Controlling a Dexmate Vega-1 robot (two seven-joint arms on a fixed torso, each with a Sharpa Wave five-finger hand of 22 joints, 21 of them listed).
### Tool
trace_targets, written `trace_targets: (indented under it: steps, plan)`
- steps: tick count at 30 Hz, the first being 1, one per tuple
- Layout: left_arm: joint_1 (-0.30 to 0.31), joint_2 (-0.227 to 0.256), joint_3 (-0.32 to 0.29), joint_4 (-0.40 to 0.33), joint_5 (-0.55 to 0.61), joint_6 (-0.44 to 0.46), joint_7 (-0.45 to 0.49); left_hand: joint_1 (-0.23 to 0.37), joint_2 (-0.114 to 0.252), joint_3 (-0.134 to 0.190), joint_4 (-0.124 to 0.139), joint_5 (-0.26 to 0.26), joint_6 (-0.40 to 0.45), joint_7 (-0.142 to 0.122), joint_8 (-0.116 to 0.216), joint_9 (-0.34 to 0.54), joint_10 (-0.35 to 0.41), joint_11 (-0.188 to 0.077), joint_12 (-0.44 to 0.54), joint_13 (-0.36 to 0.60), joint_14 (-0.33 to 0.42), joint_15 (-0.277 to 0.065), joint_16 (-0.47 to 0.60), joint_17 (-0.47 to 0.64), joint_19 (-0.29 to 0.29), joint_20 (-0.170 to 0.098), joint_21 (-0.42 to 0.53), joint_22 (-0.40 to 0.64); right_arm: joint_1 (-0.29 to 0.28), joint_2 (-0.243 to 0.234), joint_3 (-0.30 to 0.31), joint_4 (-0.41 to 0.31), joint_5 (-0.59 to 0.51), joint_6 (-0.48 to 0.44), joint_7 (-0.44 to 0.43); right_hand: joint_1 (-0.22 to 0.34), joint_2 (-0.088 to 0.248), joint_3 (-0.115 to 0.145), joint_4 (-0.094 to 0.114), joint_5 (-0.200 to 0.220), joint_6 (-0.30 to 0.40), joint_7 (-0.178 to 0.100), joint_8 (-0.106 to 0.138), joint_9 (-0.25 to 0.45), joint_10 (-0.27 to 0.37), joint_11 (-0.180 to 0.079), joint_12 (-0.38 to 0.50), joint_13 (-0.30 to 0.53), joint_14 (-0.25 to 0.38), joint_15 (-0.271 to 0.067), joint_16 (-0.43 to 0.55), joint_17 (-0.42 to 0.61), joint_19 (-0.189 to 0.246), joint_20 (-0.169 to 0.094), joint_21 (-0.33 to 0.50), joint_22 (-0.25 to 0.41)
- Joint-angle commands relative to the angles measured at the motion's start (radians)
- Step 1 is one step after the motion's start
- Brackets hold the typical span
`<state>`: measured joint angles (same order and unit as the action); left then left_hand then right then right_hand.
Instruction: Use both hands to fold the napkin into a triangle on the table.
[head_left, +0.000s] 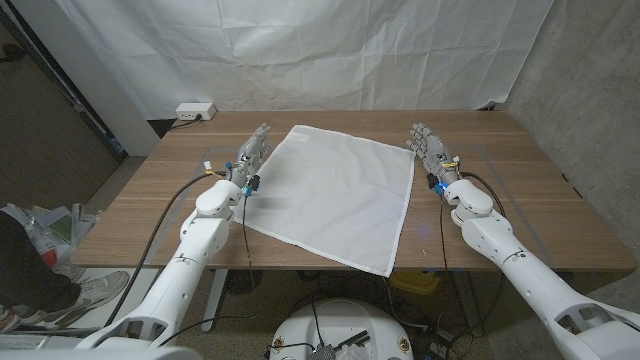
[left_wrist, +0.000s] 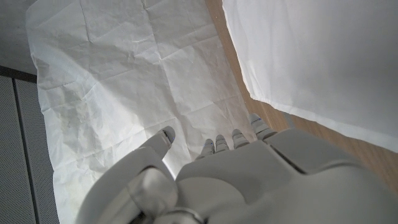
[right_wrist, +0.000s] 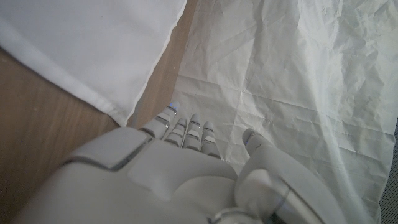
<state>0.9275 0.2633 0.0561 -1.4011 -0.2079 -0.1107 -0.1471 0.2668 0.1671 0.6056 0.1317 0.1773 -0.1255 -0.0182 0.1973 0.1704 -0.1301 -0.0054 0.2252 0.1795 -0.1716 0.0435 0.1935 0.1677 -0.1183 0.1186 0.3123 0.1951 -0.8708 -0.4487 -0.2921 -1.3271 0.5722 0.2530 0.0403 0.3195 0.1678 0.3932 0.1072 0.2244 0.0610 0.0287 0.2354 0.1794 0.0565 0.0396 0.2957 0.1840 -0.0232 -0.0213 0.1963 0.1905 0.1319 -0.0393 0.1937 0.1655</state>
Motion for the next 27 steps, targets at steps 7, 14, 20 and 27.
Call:
trace_targets:
  steps: [7,14,20,27]
  plan:
    - [0.124,-0.027,-0.049,-0.221,0.299,0.12,0.15,0.021,-0.026,-0.001,-0.048,-0.005,0.083,-0.008,0.012,0.005,0.079,-0.034,0.014,0.002,0.051,0.005,0.001,0.001,0.001,0.015,-0.009,0.001,-0.004,0.017,0.024,-0.005,-0.09,-0.005,-0.021,0.022,-0.006,0.002,-0.02,-0.006,0.016,0.003,-0.006,0.004,0.011,0.007,-0.006,0.004,0.008,0.006,0.006,-0.002,0.019,-0.018,0.005,0.003]
    - [0.167,-0.002,-0.049,-0.28,0.342,0.156,0.179,0.029,-0.027,-0.001,-0.068,-0.004,0.13,-0.005,0.016,0.005,0.121,-0.033,0.02,0.003,0.082,0.007,0.002,0.001,0.004,0.015,-0.011,0.001,0.003,0.0,0.0,-0.006,-0.184,0.011,-0.08,0.04,-0.013,0.007,-0.042,-0.01,0.03,0.007,-0.006,0.004,0.023,0.005,-0.008,0.004,0.018,0.007,0.005,-0.006,0.03,-0.016,0.007,0.003]
    - [0.201,0.022,-0.042,-0.326,0.385,0.185,0.204,0.033,-0.032,-0.002,-0.086,-0.002,0.19,-0.007,0.021,0.006,0.166,-0.039,0.024,0.004,0.116,-0.003,0.003,0.003,0.002,0.008,-0.016,0.002,0.011,-0.01,-0.018,-0.006,-0.23,0.018,-0.11,0.057,-0.016,0.013,-0.063,-0.015,0.041,0.007,-0.007,0.004,0.033,0.019,-0.011,0.004,0.026,0.007,0.004,-0.009,0.036,-0.015,0.007,0.003]
    - [0.229,0.06,-0.028,-0.379,0.428,0.232,0.208,0.036,-0.035,-0.003,-0.096,-0.001,0.205,-0.023,0.02,0.006,0.177,-0.046,0.023,0.005,0.127,-0.007,0.003,0.003,-0.002,0.001,-0.019,0.002,0.019,-0.015,-0.029,-0.004,-0.253,0.022,-0.132,0.066,-0.016,0.015,-0.074,-0.018,0.047,0.009,-0.008,0.005,0.04,0.02,-0.012,0.004,0.033,0.006,0.005,-0.009,0.042,-0.016,0.007,0.003]
